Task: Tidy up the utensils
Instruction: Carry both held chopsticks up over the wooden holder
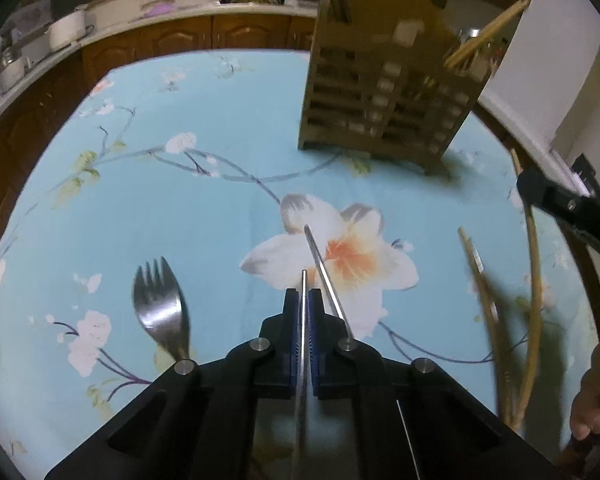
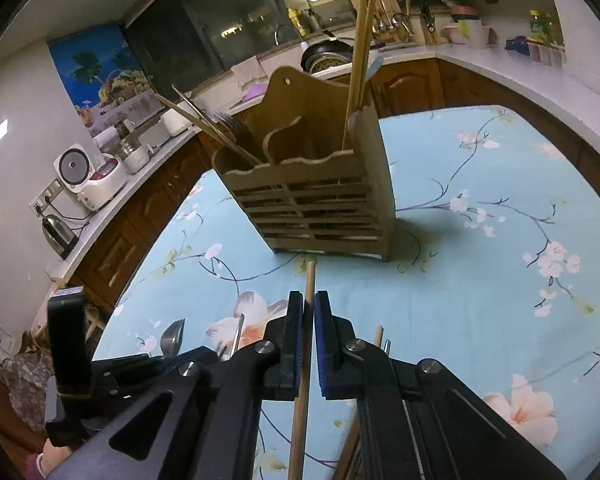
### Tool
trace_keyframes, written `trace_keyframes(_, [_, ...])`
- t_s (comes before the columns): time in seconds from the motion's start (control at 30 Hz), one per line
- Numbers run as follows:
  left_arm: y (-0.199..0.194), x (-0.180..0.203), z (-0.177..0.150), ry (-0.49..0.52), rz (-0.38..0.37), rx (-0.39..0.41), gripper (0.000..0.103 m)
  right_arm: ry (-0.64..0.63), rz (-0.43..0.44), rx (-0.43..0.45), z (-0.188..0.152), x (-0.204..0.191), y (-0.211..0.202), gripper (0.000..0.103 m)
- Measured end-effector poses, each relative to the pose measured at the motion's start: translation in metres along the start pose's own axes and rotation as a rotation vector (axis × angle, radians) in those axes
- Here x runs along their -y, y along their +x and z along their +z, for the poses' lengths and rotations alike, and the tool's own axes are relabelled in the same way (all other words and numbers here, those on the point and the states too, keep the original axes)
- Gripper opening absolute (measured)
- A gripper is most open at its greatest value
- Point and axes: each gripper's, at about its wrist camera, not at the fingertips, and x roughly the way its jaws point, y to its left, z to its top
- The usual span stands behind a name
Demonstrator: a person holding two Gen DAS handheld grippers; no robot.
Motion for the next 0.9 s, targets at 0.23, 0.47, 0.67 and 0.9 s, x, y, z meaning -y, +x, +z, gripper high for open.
trace_keyframes(0.23, [-0.06,-0.006,0.007,-0.031,-0.09,0.126,0.002,-0.006,0.02,0.071,0.009,-0.008,-0.032,0.006])
trace_keyframes(0.47, [-0.119,-0.014,0.008,-0.05,-0.154,0.25,0.002,-0.023,0.032,0.175,0.027,-0.018,-0.071,0.005])
trace_keyframes(0.67, [-0.156,-0.019,0.006,-0.041,-0.174,0.33,0.002,-0.044,0.028,0.257,0.043,-0.024,-0.097,0.005])
trace_keyframes(0.9, [-0.168,-0.02,0.012,-0.038,-0.178,0.389,0.002,-0.057,0.021,0.298,0.055,-0.026,-0.108,0.005])
